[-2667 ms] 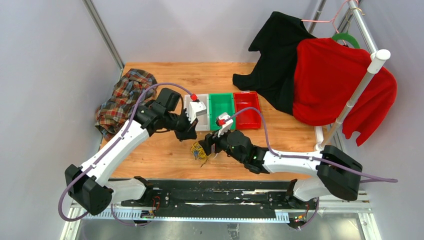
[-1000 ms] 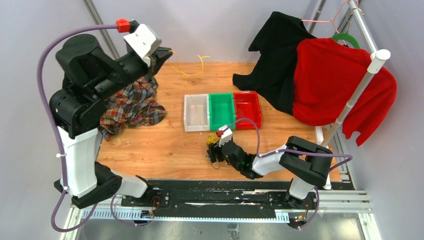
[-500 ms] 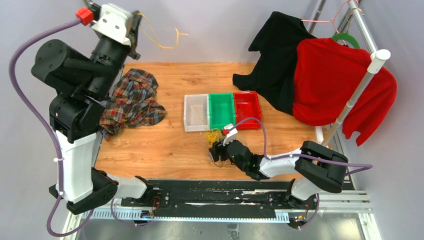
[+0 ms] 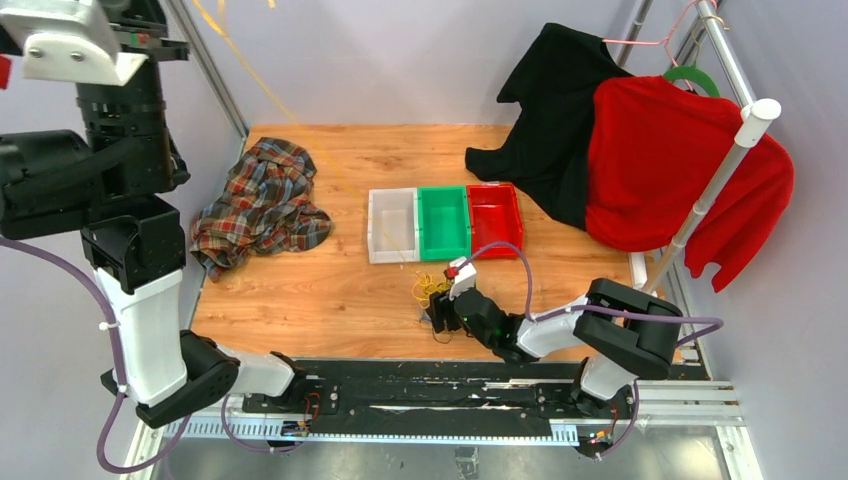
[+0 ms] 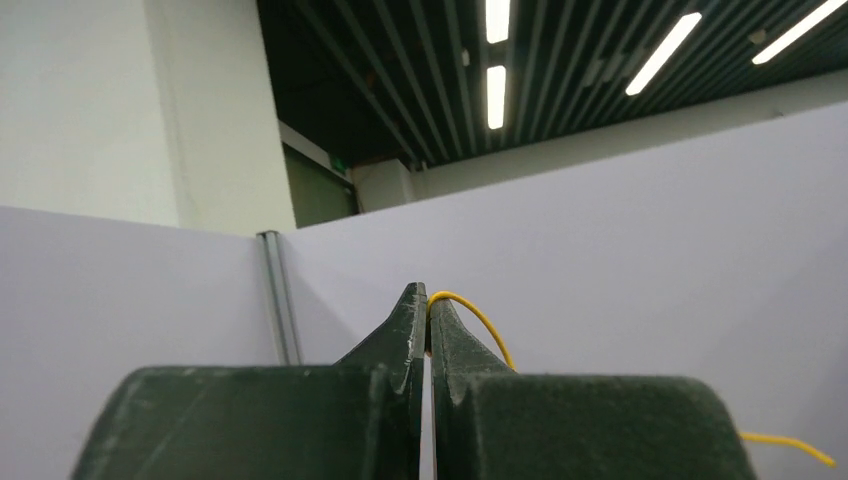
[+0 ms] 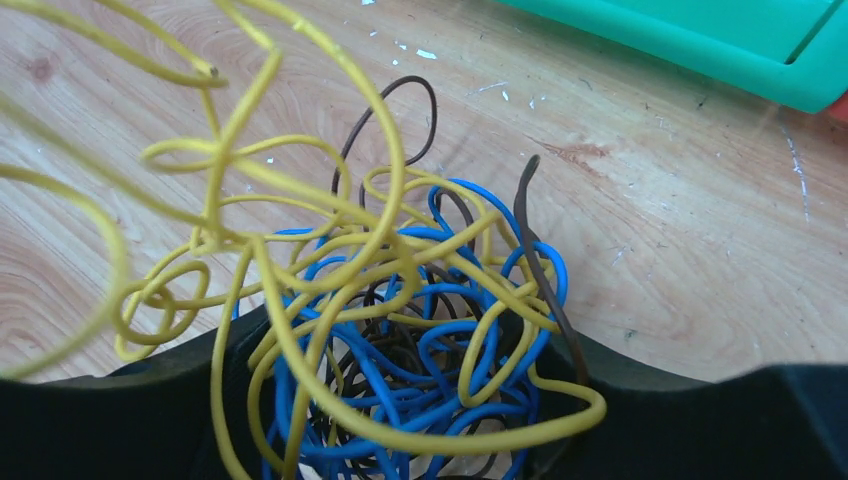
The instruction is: Untangle the cables
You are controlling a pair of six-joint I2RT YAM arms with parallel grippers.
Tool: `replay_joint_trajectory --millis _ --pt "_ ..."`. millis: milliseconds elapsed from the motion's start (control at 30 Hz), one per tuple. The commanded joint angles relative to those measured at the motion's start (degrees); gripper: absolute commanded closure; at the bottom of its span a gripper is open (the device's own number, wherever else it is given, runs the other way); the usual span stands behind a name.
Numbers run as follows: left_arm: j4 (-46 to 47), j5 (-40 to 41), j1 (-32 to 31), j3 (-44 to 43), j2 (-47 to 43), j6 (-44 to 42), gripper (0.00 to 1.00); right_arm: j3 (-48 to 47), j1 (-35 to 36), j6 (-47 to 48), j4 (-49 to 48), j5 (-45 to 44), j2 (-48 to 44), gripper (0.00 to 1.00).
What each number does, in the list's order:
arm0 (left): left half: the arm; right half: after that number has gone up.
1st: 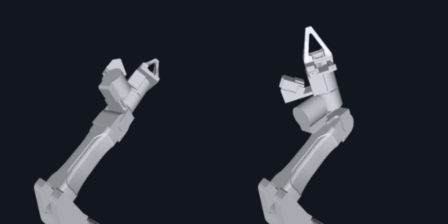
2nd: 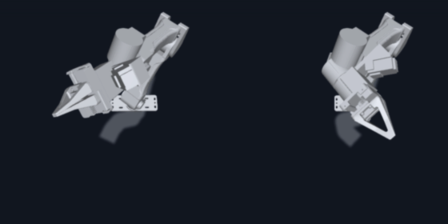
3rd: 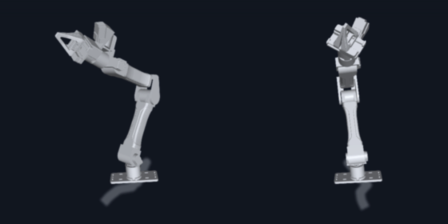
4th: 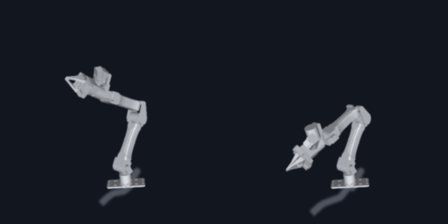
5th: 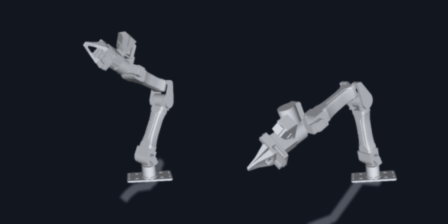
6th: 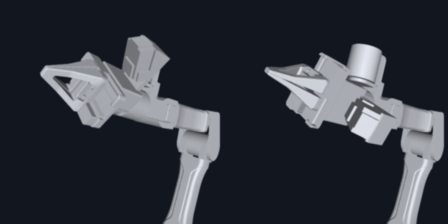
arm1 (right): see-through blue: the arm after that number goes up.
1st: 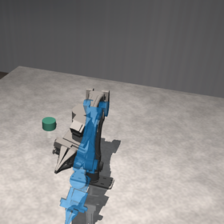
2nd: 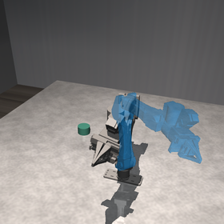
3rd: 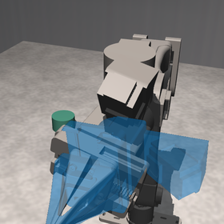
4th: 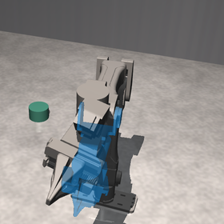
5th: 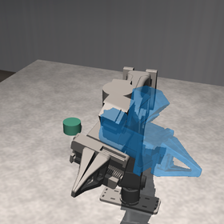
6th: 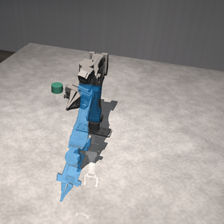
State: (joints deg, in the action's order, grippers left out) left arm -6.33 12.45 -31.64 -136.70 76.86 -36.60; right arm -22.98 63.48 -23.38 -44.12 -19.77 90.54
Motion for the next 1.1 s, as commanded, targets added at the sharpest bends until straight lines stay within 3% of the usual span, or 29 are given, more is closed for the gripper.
replay_joint_trajectory --millis 0,100,167,267,333,400,533,700,833,967,1067 --pt "12.8 3.1 -0.2 -1.1 0.2 -3.6 1.0 2.4 -0.5 -1.7 1.9 -1.0 -0.3 0.36" --pt "12.8 1.1 -0.2 1.1 -1.0 -3.8 0.99 1.4 -0.3 -0.5 3.9 -0.5 -2.7 0.34" --pt "18.4 3.1 -0.2 0.1 -0.1 -4.4 1.0 0.4 -0.2 0.6 6.0 -0.3 -4.1 0.33" --pt "26.4 2.7 -0.2 -7.0 3.6 -8.0 0.99 0.6 -0.1 1.0 7.1 -0.8 -5.0 0.33" --pt "26.6 0.1 -0.2 -13.6 6.8 -10.7 1.0 1.6 -0.1 0.4 6.6 -0.8 -4.6 0.33" --pt "26.2 -1.3 -0.2 -13.9 6.5 -12.1 0.99 2.7 0.0 -0.6 6.0 -0.8 -4.1 0.34" --pt "10.1 -2.7 -0.2 7.0 -5.7 -6.0 1.0 4.3 0.2 -1.5 5.8 -1.6 -6.3 0.34" --pt "-11.6 -7.1 -0.2 34.1 -18.4 5.1 1.0 0.3 0.2 1.8 13.4 -3.2 -13.3 0.36" --pt "-18.3 -3.0 -0.1 52.0 -23.4 2.8 1.0 -2.9 0.2 3.5 16.0 -1.2 -16.2 0.35" --pt "-24.7 2.3 0.1 63.8 -25.8 0.2 0.99 -6.4 0.4 3.2 15.2 3.3 -14.6 0.3" --pt "-29.2 2.2 2.2 71.8 -26.5 -0.3 0.9 -10.0 1.1 2.6 13.9 7.1 -10.5 0.26"
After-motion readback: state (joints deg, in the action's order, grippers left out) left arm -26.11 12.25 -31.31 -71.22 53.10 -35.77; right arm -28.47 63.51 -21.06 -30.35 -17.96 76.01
